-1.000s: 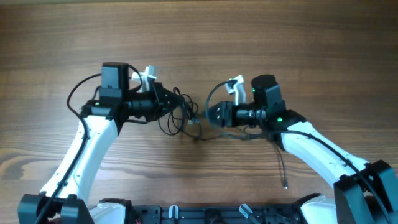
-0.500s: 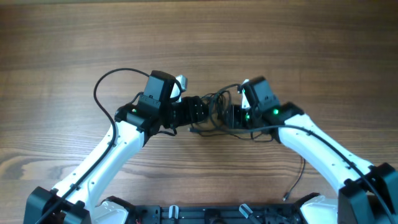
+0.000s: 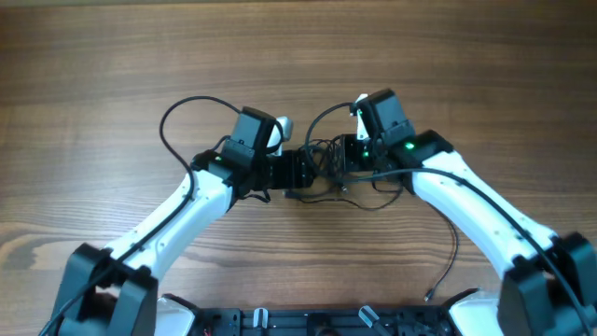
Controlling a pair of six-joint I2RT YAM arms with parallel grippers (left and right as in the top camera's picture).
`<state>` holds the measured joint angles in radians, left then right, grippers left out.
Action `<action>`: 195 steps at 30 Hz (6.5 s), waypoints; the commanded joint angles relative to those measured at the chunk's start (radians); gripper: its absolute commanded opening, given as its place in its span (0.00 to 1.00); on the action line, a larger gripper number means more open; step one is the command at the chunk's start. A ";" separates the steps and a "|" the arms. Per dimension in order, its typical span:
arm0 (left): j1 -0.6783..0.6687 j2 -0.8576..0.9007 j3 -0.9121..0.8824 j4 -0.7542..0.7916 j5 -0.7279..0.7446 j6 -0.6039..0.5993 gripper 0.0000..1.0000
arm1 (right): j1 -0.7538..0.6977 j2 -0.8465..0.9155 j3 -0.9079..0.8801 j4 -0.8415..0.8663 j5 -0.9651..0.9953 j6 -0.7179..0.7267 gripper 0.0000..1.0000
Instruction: Untangle cables
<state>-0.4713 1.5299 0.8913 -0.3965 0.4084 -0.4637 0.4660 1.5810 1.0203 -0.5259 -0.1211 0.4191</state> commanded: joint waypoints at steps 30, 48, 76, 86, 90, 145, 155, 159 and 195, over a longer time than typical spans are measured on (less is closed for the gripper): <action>0.483 -0.315 0.005 -0.173 -0.212 -0.023 0.04 | -0.447 -0.119 -0.016 -0.078 -0.519 -0.322 0.04; 0.103 -0.102 0.005 0.074 0.285 -0.220 0.89 | -0.321 -0.250 -0.016 0.115 -1.189 -0.281 0.04; 0.102 -0.037 0.005 0.374 0.433 -0.866 0.39 | -0.321 -0.250 -0.016 0.204 -1.290 -0.146 0.04; 0.277 -0.040 0.005 0.064 0.267 -0.481 0.04 | -0.321 -0.250 -0.016 -0.007 -0.711 -0.146 0.04; 0.394 -0.043 0.005 -0.026 0.271 -0.410 0.04 | -0.321 -0.249 -0.016 -0.241 -0.121 -0.063 0.04; 0.148 -0.056 0.005 0.059 0.123 -0.090 0.56 | -0.177 -0.079 -0.017 -0.165 -0.128 0.002 0.58; -0.067 0.154 0.005 0.184 -0.483 -0.172 0.64 | -0.177 -0.079 -0.017 -0.171 -0.143 0.000 0.65; -0.066 0.229 0.005 0.325 -0.560 -0.169 0.63 | -0.177 -0.079 -0.017 -0.174 -0.143 0.000 0.65; 0.074 -0.191 0.005 -0.134 0.069 0.019 0.04 | -0.177 -0.079 -0.017 -0.243 0.357 0.216 0.04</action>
<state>-0.5007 1.3617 0.8867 -0.4713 0.5793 -0.5022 0.3305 1.4883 1.0050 -0.7540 -0.1112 0.5941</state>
